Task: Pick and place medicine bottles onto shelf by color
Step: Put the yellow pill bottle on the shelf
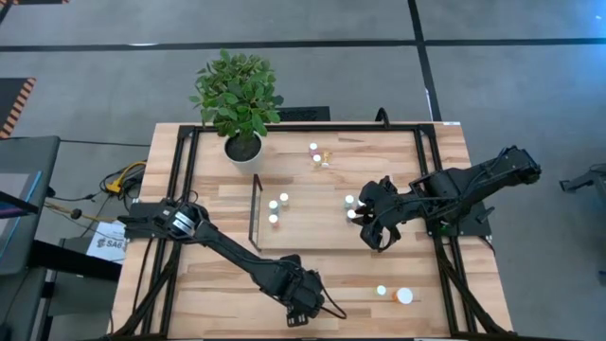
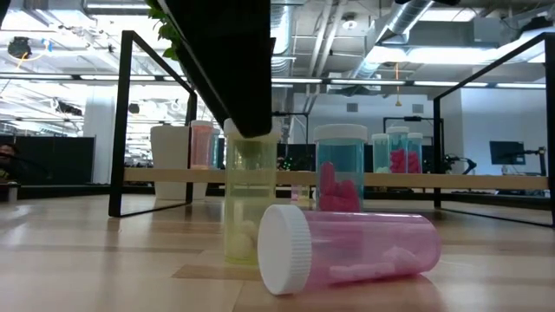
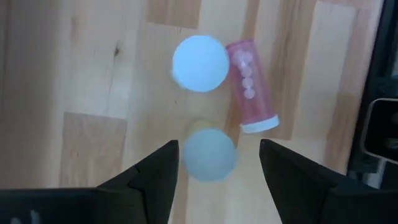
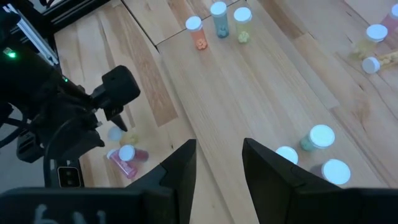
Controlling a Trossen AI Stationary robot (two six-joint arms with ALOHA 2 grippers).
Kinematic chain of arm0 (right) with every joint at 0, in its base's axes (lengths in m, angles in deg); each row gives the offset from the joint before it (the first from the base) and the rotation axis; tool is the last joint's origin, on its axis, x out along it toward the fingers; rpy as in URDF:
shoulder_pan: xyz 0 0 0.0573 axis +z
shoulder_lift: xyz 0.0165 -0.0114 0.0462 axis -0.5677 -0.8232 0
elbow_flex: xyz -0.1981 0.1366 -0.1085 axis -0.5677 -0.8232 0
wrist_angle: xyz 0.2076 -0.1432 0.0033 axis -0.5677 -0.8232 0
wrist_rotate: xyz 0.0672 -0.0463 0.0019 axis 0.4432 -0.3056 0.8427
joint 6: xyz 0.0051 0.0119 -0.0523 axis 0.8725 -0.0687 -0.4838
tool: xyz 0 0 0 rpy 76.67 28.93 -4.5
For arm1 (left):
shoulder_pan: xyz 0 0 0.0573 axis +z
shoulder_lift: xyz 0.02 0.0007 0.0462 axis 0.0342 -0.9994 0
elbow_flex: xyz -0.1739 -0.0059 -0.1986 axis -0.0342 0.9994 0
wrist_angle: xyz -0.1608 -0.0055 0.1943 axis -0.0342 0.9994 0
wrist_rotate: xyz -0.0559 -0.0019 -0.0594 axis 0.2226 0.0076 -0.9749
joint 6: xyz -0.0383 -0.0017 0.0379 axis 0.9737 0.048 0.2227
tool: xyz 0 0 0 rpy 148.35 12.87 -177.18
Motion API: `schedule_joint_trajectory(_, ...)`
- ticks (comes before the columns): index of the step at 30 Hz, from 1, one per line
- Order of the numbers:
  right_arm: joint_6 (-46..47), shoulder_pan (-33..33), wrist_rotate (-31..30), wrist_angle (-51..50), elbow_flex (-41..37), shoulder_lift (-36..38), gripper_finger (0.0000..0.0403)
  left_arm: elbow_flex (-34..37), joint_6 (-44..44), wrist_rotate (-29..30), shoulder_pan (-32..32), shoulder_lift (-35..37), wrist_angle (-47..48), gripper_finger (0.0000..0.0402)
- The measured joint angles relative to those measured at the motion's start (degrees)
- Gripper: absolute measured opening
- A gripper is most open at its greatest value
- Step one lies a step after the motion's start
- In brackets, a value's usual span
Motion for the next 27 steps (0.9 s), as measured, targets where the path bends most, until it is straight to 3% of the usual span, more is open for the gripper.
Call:
schedule_joint_trajectory(13,0.0,0.0,0.0,0.0,0.0,0.0,0.0154,0.0,-1.86,-0.87,1.64,0.0,0.06,0.0099)
schedule_joint_trajectory(27,0.0,0.0,0.0,0.02,0.0,0.0,0.0154,-2.81,-6.17,-2.23,5.0,2.14,4.8,0.0097)
